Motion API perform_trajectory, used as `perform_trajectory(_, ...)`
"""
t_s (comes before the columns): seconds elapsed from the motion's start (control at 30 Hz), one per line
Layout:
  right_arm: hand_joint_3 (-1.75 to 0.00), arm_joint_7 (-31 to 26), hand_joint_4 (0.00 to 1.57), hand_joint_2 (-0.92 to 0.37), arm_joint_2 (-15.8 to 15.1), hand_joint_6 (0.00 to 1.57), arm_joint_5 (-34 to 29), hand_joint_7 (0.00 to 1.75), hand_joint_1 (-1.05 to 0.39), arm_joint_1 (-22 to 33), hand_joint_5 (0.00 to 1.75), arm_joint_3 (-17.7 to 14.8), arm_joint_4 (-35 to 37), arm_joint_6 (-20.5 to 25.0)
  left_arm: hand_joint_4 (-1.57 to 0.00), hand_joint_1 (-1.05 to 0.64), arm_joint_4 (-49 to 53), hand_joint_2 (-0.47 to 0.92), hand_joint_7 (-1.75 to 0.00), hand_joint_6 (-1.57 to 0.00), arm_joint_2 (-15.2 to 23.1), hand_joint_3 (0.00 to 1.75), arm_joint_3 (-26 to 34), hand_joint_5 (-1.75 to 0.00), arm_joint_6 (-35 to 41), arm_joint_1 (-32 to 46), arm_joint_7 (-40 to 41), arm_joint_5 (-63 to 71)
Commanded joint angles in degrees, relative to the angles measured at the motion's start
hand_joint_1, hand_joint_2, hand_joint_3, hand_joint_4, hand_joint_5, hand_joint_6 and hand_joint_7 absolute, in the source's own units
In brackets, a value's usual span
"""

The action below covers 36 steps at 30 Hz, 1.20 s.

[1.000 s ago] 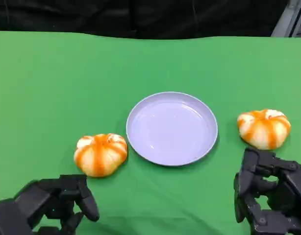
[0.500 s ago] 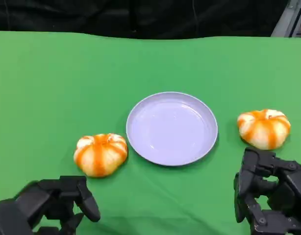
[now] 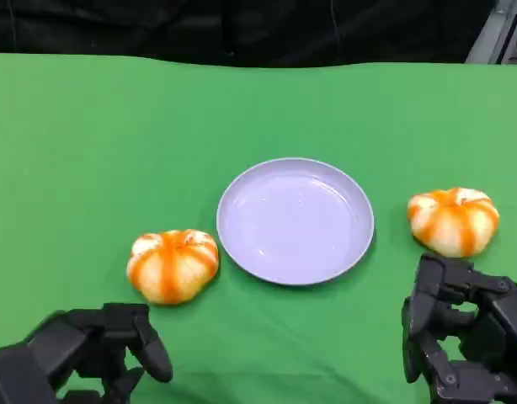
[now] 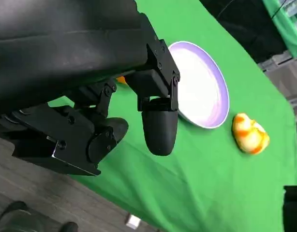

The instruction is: Grasp the bread from the table and place it into the plate.

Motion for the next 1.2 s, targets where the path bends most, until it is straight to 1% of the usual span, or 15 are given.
perform_trajectory(0.03,-1.32,-0.3,0.87,-0.54,-0.4,0.69,0.0,1.67,-0.03,-0.2,1.75,0.0,-0.4,-0.1,-0.42,-0.27,1.2,0.87,-0.39,-0.62,0.4,0.34,0.0,-0.62,-12.5,0.3,9.8,14.1)
perform_trajectory(0.07,-1.32,-0.4,0.87,-0.54,-0.4,0.69,-0.1,1.67,-0.03,-0.2,1.75,0.1,-0.4,-0.1,-0.37,-0.37,1.7,0.90,-0.21,-0.61,0.2,0.23,-0.1,-0.40,-14.7,0.3,11.8,16.8)
perform_trajectory(0.1,-1.32,-0.5,0.87,-0.54,-0.5,0.69,-0.3,1.67,-0.03,-0.2,1.75,0.2,-0.5,0.0,-0.32,-0.46,1.7,0.91,-0.14,-0.58,0.3,0.20,-0.3,-0.30,-16.3,0.1,15.5,22.5)
perform_trajectory(0.13,-1.32,-0.6,0.87,-0.53,-0.5,0.69,-0.4,1.67,-0.04,-0.3,1.75,0.2,-0.6,0.2,-0.24,-0.58,1.7,0.92,-0.08,-0.54,0.5,0.20,-0.5,-0.22,-17.5,-0.5,18.7,27.9)
perform_trajectory(0.2,-1.32,-0.7,0.87,-0.53,-0.5,0.69,-0.4,1.67,-0.04,-0.3,1.75,0.3,-0.6,0.3,-0.13,-0.74,1.9,0.92,-0.02,-0.49,0.5,0.22,-0.7,-0.12,-19.0,-1.4,23.0,35.0)
perform_trajectory(0.33,-1.33,-0.7,0.87,-0.53,-0.5,0.69,0.1,1.67,-0.03,-0.4,1.75,0.2,-0.4,0.5,-0.04,-0.86,2.1,0.92,0.00,-0.46,0.5,0.25,-1.0,-0.07,-17.9,-4.2,25.9,42.8)
perform_trajectory(0.4,-1.33,-0.7,0.87,-0.53,-0.4,0.69,0.3,1.67,-0.02,-0.4,1.75,0.2,-0.4,0.6,-0.03,-0.88,2.2,0.92,0.00,-0.46,0.3,0.25,-1.0,-0.06,-17.5,-4.9,26.2,44.3)
perform_trajectory(0.57,-1.34,-1.5,0.86,-0.53,-0.2,0.69,-0.2,1.67,-0.02,-0.2,1.75,0.6,-1.0,1.1,-0.03,-0.93,9.0,0.92,0.00,-0.44,1.3,0.26,-2.8,-0.06,-15.0,-12.3,26.3,49.1)
perform_trajectory(0.67,-1.33,-1.7,0.86,-0.53,-0.2,0.69,-0.1,1.67,-0.02,-0.2,1.75,0.7,-1.0,1.0,-0.03,-0.93,10.5,0.92,0.00,-0.43,1.4,0.26,-3.3,-0.06,-14.7,-13.5,26.5,49.5)
perform_trajectory(0.83,-1.33,-1.9,0.86,-0.54,-0.5,0.69,-0.6,1.67,-0.02,0.0,1.75,1.0,-1.5,1.0,-0.04,-0.93,21.5,0.92,0.00,-0.39,0.1,0.29,-8.5,-0.06,-12.1,-21.2,28.0,52.7)
perform_trajectory(1.0,-1.33,-2.2,0.85,-0.54,-0.5,0.69,-0.9,1.67,-0.02,0.4,1.75,1.2,-2.0,1.0,-0.03,-0.95,28.1,0.92,0.00,-0.36,-1.0,0.33,-12.5,-0.05,-9.0,-25.7,27.7,53.7)
perform_trajectory(1.2,-1.33,-2.0,0.85,-0.53,-0.9,0.68,-1.0,1.68,-0.06,0.6,1.75,1.3,-2.4,0.8,-0.03,-0.96,36.6,0.92,0.00,-0.34,-2.5,0.37,-17.6,-0.04,-5.5,-31.1,28.1,54.3)
